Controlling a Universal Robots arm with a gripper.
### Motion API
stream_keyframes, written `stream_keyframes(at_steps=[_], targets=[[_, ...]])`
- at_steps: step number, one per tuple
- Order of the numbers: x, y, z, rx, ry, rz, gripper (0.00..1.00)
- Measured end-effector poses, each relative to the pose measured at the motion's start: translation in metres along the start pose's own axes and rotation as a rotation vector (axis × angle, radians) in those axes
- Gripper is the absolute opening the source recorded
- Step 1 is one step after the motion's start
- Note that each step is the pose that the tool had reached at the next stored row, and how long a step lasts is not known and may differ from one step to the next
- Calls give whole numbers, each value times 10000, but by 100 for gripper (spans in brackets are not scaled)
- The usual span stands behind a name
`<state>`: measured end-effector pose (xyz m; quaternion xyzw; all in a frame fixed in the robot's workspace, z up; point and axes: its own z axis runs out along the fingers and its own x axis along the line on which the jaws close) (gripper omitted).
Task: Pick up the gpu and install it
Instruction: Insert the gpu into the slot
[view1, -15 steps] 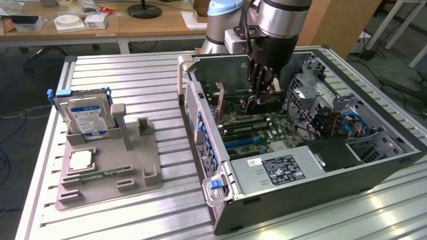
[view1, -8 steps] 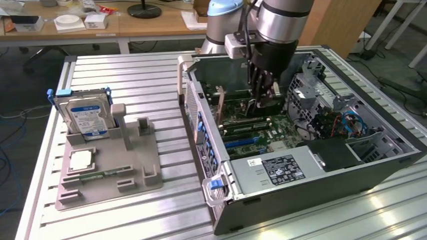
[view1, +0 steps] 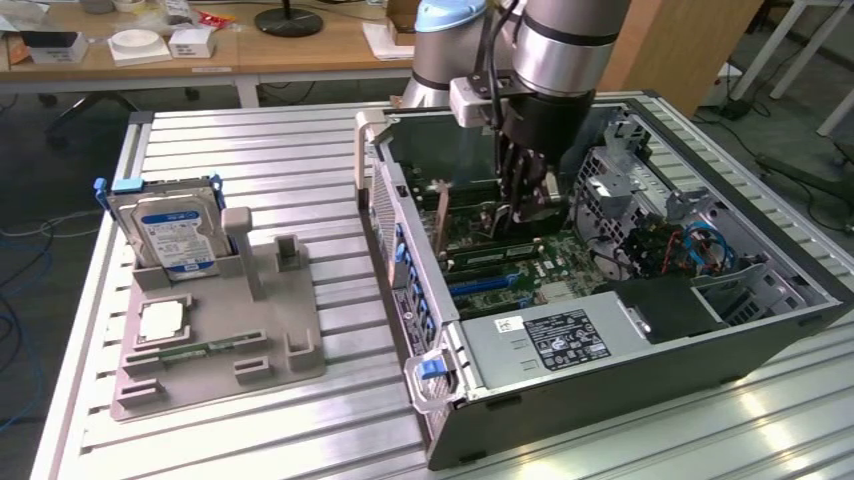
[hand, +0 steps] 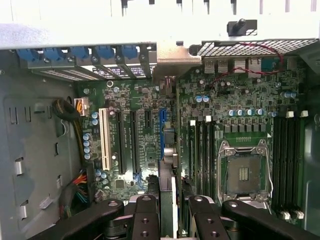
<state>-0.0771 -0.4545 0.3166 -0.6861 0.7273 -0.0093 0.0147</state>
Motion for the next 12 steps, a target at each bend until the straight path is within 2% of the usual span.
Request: stream_keyframes(at_steps=[12], targets=[[34, 9, 110, -2, -7, 0, 27]])
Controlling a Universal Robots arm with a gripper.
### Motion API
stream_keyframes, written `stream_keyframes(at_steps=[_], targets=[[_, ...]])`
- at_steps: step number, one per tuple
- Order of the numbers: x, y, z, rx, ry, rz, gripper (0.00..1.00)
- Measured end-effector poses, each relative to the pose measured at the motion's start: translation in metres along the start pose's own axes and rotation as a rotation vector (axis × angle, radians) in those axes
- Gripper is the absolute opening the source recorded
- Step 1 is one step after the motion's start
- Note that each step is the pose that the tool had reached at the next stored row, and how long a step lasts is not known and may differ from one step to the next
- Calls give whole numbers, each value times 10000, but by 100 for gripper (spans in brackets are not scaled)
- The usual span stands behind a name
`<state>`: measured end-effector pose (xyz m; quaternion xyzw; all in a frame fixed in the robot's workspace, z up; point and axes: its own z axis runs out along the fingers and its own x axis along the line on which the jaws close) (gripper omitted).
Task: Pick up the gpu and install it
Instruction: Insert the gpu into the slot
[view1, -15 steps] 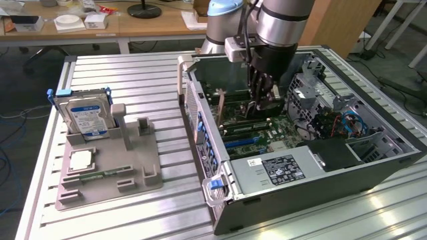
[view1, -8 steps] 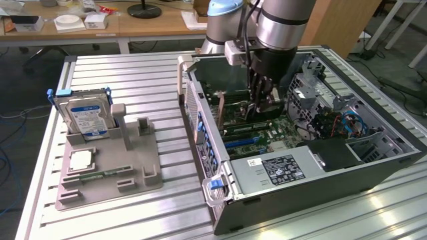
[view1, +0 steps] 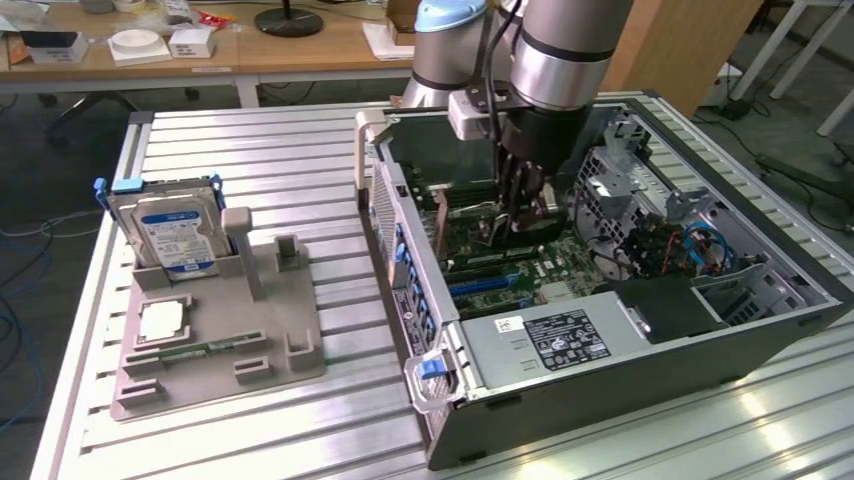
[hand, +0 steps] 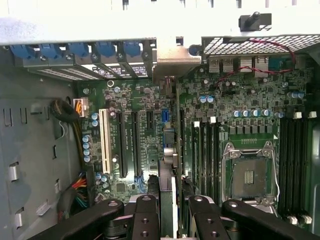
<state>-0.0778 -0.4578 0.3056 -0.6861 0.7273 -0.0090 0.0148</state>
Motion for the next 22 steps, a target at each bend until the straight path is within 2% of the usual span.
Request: stream_keyframes(at_steps=[13, 18, 22], targets=[[7, 44, 114, 1, 1, -1, 27], [8, 46, 135, 69, -1, 0, 27], [8, 55, 156, 78, -4, -1, 27]])
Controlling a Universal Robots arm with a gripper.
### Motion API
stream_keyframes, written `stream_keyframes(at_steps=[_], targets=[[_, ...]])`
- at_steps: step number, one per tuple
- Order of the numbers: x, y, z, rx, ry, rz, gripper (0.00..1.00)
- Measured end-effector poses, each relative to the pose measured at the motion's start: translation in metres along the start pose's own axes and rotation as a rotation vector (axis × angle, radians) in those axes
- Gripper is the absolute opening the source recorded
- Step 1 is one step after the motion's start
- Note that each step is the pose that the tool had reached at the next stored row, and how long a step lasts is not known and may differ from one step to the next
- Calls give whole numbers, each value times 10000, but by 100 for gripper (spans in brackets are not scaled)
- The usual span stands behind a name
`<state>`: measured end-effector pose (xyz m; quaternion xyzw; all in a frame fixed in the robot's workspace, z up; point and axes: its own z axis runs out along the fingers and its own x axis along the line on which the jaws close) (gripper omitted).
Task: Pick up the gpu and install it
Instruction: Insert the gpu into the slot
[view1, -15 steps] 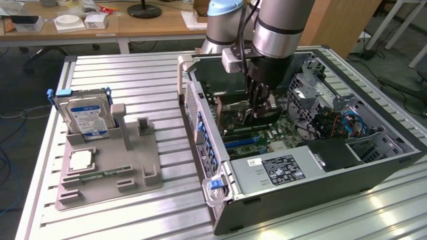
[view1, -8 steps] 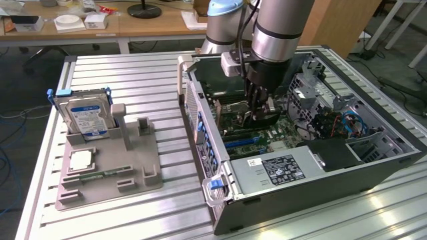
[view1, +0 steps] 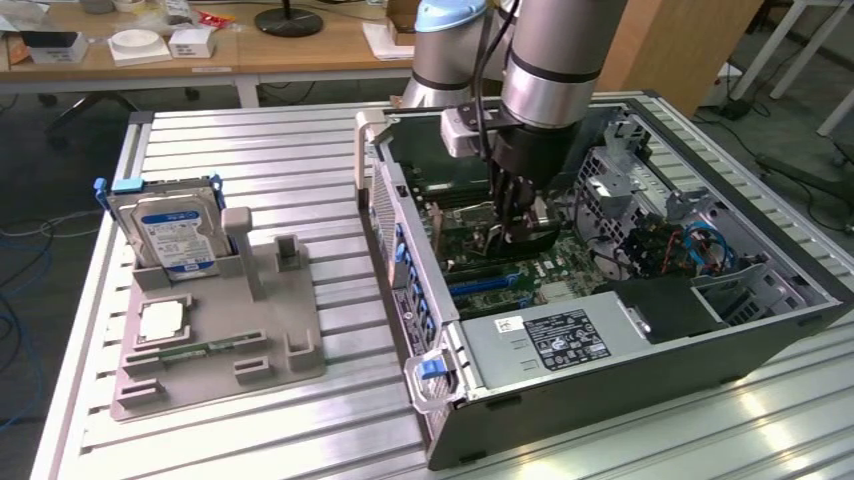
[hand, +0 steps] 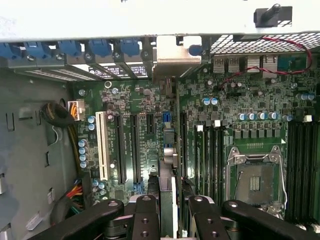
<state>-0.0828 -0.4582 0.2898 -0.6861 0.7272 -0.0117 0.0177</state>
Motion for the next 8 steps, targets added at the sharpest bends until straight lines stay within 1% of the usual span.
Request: stream_keyframes(at_steps=[8], targets=[[6, 11, 66, 0, 0, 2, 27]])
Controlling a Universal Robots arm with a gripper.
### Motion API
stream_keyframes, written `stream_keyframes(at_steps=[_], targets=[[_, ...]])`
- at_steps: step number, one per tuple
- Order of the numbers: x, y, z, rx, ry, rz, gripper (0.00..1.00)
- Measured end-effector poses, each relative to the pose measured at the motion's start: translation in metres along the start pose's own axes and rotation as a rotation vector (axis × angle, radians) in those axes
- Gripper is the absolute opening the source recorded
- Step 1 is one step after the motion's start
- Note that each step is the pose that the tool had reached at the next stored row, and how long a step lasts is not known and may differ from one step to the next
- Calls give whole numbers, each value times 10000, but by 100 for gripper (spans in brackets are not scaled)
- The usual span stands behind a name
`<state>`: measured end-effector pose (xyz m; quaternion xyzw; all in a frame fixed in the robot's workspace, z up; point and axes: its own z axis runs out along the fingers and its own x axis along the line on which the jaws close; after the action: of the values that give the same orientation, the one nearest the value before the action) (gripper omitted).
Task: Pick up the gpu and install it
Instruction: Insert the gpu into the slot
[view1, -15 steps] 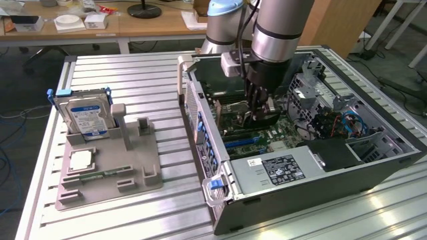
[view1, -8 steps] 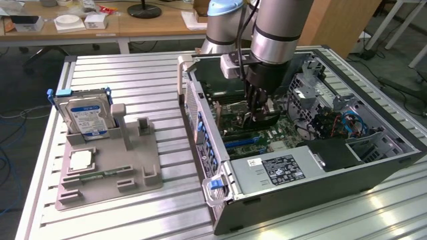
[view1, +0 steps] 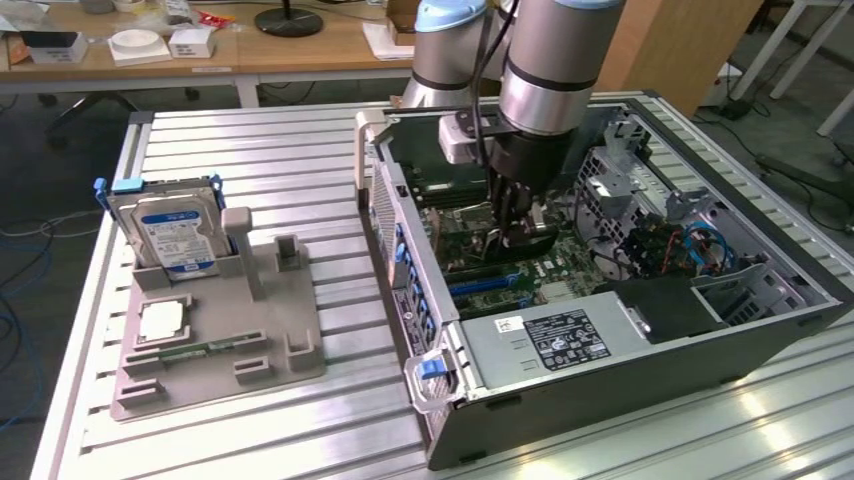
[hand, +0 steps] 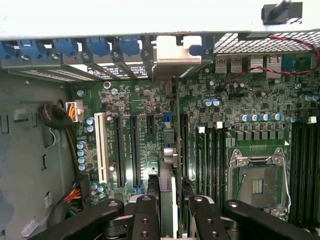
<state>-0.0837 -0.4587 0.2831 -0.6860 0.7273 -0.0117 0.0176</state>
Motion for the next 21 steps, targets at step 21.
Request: stream_keyframes(at_steps=[21], targets=[[16, 89, 197, 1, 0, -1, 27]])
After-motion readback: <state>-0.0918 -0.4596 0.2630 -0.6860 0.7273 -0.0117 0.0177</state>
